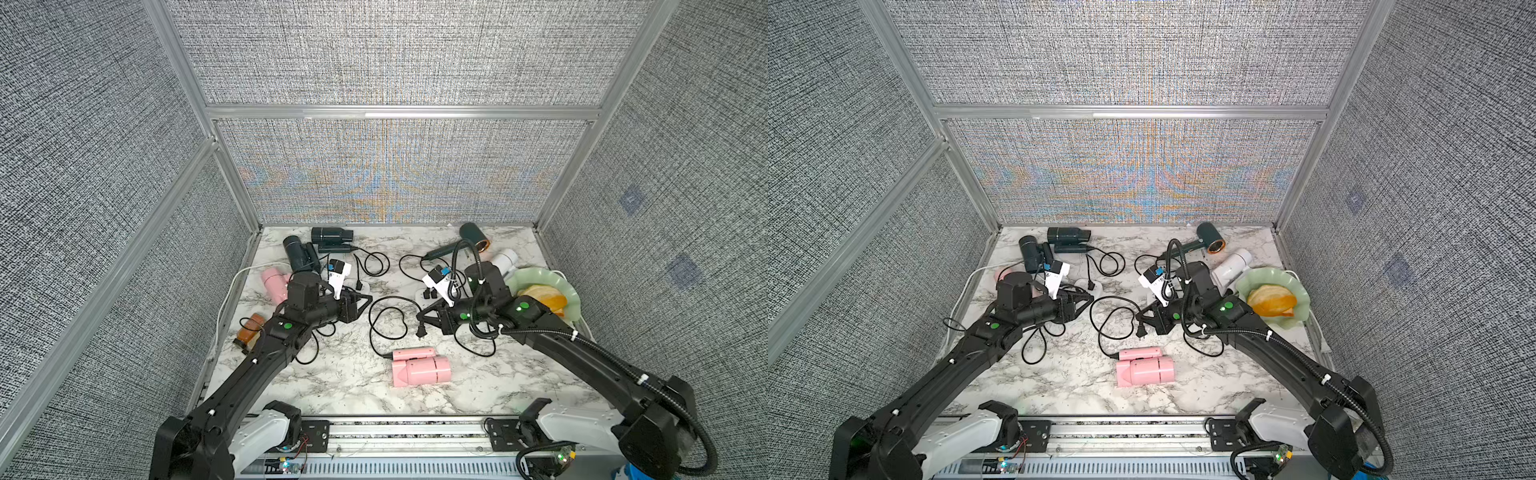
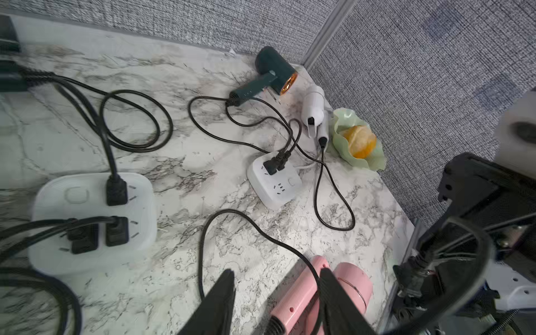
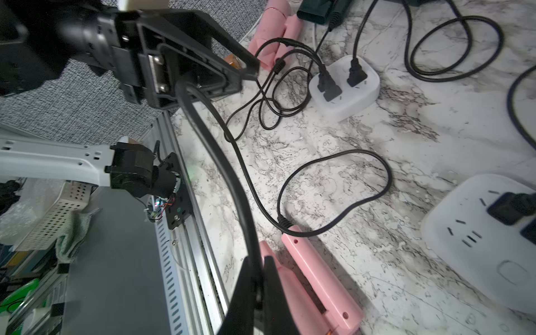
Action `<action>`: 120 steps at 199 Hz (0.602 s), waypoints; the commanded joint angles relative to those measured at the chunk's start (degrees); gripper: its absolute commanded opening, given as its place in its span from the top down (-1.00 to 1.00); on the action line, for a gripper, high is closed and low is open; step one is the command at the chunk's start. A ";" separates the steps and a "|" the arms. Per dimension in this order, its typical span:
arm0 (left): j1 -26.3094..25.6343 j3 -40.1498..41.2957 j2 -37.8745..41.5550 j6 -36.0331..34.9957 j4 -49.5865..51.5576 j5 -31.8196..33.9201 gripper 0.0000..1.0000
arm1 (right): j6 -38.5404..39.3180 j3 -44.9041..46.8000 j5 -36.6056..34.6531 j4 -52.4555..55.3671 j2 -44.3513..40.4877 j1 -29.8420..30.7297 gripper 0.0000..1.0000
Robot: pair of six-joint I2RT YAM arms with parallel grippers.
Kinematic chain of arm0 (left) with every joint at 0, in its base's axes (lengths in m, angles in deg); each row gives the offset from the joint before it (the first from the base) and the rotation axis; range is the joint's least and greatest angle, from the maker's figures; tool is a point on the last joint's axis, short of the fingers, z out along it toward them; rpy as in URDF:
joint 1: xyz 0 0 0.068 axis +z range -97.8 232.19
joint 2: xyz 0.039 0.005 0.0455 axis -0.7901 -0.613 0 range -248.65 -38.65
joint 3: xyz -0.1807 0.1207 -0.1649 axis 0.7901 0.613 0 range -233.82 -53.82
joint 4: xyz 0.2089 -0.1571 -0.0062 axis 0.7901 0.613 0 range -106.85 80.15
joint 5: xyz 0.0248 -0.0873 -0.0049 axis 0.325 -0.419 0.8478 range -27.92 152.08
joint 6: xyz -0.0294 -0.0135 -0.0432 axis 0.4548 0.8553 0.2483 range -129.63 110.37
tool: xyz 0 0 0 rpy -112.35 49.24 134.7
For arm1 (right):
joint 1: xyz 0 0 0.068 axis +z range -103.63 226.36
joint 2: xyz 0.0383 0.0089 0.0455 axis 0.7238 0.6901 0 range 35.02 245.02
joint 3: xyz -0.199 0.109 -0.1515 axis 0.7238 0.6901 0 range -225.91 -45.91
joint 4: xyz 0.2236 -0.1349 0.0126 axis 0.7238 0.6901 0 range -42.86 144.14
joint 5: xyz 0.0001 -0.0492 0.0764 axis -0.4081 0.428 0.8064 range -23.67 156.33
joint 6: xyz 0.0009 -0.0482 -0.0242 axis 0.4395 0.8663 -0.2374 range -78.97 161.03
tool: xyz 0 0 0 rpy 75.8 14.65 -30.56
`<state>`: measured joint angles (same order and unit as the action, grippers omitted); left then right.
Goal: Charge the blow dryers
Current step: Pick up the plug from the center of the board.
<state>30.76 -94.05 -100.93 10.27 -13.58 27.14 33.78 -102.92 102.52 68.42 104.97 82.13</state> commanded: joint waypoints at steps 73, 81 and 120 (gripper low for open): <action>-6.52 -1.06 -2.34 -3.18 -8.32 -14.99 0.05 | -0.23 -4.81 4.38 -2.47 9.33 0.57 0.93; -7.17 -1.28 -2.70 -3.15 -8.68 -14.94 0.05 | -0.16 -4.82 4.26 -2.51 9.67 0.86 0.94; -8.87 -1.87 -4.80 -0.57 -13.40 -15.59 0.13 | -0.65 -3.15 4.40 -3.62 9.65 1.62 0.94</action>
<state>22.46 -95.14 -104.88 8.15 -22.04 13.22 33.56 -106.79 105.77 66.45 114.83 83.51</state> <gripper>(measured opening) 0.452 0.066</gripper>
